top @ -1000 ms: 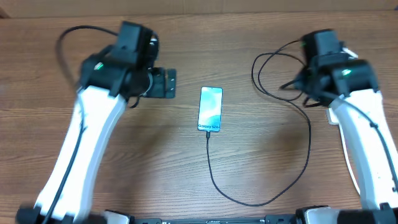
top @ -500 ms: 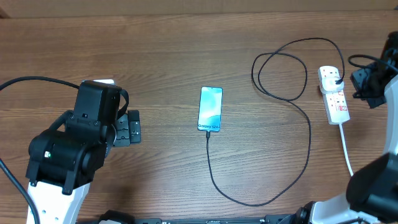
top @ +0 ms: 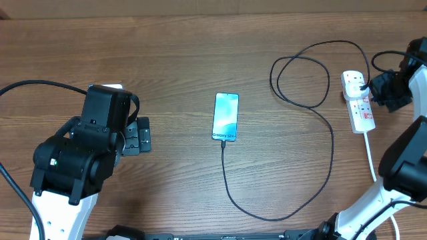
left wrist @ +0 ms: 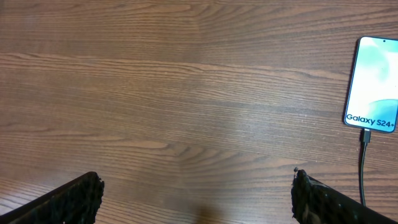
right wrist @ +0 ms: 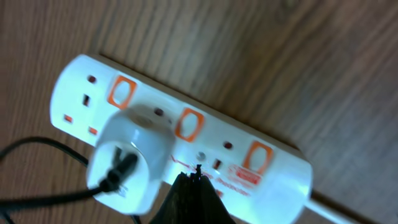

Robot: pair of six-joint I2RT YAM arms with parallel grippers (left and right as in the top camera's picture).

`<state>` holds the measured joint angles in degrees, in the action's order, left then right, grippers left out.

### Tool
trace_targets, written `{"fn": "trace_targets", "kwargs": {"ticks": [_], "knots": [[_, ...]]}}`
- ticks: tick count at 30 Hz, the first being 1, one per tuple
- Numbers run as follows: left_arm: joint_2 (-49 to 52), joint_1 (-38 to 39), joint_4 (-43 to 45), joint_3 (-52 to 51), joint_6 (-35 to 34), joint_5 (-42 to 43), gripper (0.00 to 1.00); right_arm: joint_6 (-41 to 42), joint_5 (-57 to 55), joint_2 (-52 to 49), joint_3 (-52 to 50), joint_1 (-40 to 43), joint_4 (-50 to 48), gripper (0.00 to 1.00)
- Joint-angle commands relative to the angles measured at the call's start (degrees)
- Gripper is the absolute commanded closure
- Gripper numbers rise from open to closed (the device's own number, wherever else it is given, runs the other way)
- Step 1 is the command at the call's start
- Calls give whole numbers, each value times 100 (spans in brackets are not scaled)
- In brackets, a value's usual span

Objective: Plug charger to phone and switch on socket

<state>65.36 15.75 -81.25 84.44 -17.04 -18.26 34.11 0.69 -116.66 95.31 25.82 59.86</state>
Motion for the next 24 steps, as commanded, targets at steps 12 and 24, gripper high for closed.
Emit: {"fn": "trace_targets", "kwargs": {"ticks": [12,24], "knots": [[-1235,-728,4,-42,-122,-96,0,-122,116,-391,208,-15,-328,96],[-1965,-1193,4,-42,-122,-96,1,-120,245,-452,205,-140,-450,96]]}}
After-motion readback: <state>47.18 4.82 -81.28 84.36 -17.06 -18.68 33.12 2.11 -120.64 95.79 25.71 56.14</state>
